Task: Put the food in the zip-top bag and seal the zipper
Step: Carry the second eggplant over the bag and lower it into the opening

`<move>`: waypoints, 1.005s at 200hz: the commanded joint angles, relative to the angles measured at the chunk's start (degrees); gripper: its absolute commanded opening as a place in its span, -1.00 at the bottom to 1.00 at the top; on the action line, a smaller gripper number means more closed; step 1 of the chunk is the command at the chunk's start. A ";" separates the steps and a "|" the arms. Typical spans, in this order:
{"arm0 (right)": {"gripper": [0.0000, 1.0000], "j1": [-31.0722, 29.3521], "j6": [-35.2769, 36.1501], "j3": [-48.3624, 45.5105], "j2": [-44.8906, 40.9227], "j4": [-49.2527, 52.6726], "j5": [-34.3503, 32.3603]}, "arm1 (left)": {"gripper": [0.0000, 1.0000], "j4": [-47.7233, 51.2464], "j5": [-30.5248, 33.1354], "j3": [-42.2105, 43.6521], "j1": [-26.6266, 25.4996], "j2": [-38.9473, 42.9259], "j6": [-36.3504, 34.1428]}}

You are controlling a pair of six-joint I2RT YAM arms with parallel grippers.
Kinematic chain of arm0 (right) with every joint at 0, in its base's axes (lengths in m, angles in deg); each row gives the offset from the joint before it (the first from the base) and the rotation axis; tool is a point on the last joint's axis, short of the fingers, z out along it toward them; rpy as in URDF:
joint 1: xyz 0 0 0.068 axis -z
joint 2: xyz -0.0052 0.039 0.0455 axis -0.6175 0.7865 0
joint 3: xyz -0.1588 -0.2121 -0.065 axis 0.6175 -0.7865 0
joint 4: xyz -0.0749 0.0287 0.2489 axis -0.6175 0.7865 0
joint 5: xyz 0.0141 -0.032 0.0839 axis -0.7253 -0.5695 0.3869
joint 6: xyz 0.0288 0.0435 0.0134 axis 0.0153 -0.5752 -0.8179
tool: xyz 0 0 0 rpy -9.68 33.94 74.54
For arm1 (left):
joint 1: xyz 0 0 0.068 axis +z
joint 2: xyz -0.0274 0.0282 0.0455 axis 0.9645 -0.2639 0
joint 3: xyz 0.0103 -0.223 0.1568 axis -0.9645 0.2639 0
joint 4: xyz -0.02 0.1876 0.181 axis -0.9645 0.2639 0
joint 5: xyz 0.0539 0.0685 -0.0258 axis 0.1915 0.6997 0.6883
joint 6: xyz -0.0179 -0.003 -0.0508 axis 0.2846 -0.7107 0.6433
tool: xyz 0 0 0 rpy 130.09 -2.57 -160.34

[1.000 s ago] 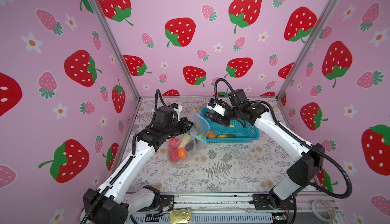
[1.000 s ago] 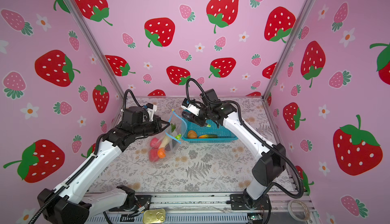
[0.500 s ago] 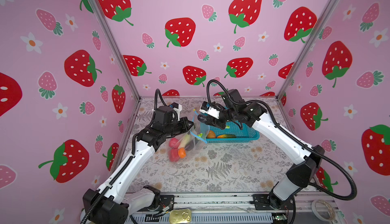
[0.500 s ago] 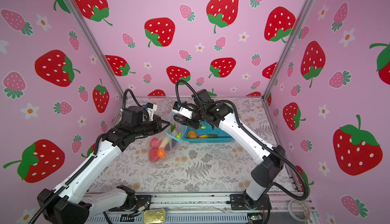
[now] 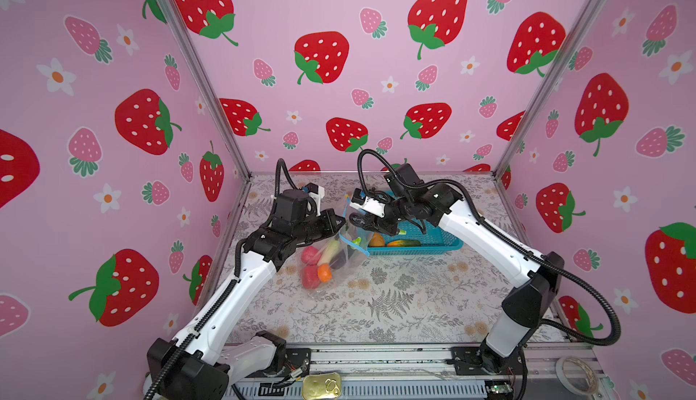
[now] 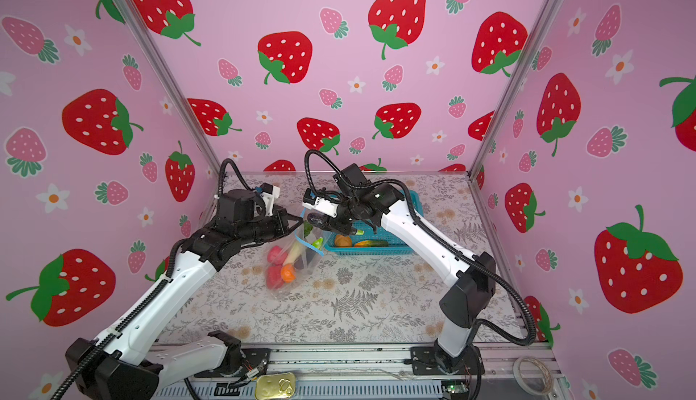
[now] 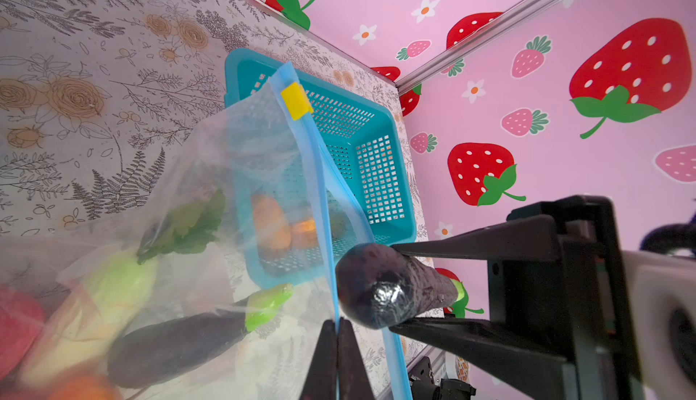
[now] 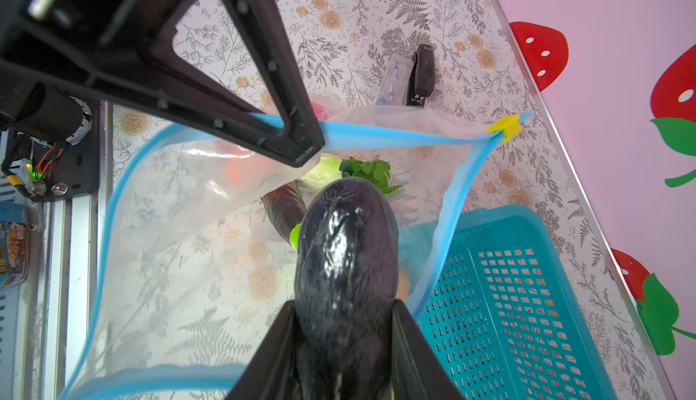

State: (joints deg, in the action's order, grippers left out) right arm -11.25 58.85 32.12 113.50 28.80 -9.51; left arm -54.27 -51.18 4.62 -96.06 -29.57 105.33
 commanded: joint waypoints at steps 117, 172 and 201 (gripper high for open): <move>-0.61 -2.13 -0.74 7.29 5.92 6.41 -1.48 | -1.00 -0.34 -1.21 -1.23 0.27 1.89 0.12; -0.56 -2.48 -0.63 8.16 6.68 6.97 -1.59 | -1.00 -0.43 -1.20 -1.27 0.32 1.85 0.12; -0.50 -2.62 -0.62 8.26 6.92 7.09 -1.83 | -1.00 -0.43 -1.22 -1.13 0.36 1.95 0.04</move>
State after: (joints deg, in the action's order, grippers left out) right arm -13.32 57.76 38.92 119.33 33.74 -11.48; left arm -54.27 -51.20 4.62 -96.06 -28.78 105.33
